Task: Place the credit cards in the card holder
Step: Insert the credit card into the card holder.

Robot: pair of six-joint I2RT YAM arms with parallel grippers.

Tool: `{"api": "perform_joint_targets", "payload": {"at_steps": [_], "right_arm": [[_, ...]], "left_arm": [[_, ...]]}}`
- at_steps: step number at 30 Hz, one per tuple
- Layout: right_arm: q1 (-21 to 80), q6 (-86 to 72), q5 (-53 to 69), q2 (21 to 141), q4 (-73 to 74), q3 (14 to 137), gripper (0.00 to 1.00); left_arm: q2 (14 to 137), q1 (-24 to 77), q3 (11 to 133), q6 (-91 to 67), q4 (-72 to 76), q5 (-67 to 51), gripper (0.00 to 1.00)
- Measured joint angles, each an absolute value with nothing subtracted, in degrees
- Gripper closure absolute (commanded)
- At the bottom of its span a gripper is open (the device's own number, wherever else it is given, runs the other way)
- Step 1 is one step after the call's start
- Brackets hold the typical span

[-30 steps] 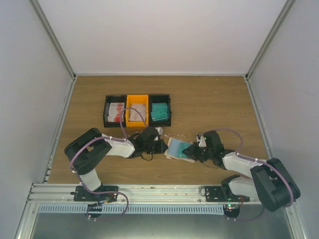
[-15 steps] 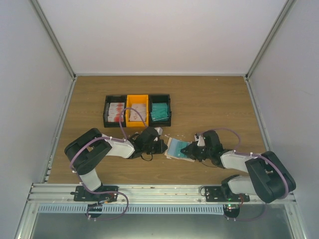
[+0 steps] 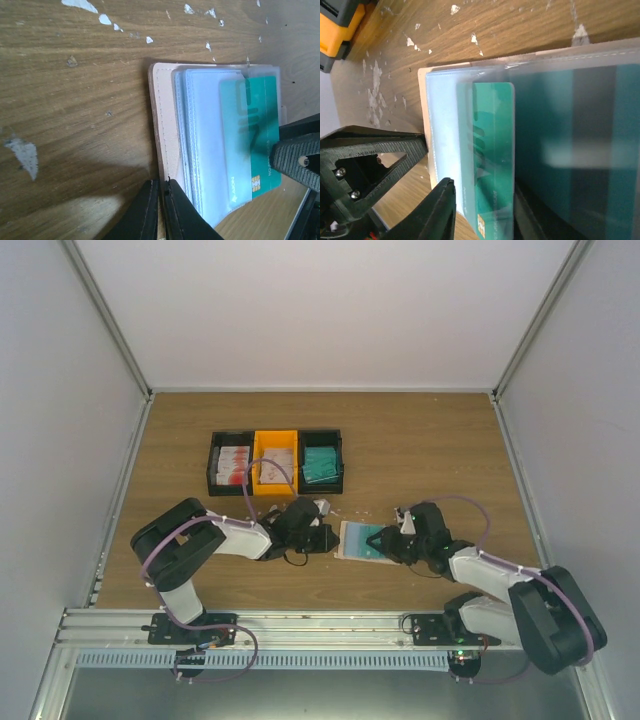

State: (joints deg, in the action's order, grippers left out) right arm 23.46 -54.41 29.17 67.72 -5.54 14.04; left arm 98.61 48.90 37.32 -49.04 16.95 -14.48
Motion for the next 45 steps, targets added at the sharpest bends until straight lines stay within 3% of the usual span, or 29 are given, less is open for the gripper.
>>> {"api": "perform_joint_targets", "payload": {"at_steps": [14, 23, 33, 41, 45], "right_arm": [[24.32, -51.35, 23.14, 64.97, 6.44, 18.46, 0.56], [27.83, -50.54, 20.29, 68.34, 8.14, 21.34, 0.66], [28.34, -51.03, 18.52, 65.95, 10.50, 21.47, 0.45], [28.36, -50.81, 14.59, 64.99, 17.54, 23.97, 0.43], [28.64, -50.83, 12.21, 64.66, 20.95, 25.56, 0.36]], "left_arm": [[99.72, 49.04, 37.43, -48.84, 18.57, -18.13, 0.89], [100.99, 49.04, 38.00, -48.18, 19.66, -20.73, 0.90], [101.10, 49.04, 38.02, -47.94, 19.75, -21.26, 0.90], [101.12, 49.04, 38.02, -47.90, 19.73, -21.61, 0.90], [101.21, 49.04, 38.15, -47.72, 19.66, -21.76, 0.90]]}}
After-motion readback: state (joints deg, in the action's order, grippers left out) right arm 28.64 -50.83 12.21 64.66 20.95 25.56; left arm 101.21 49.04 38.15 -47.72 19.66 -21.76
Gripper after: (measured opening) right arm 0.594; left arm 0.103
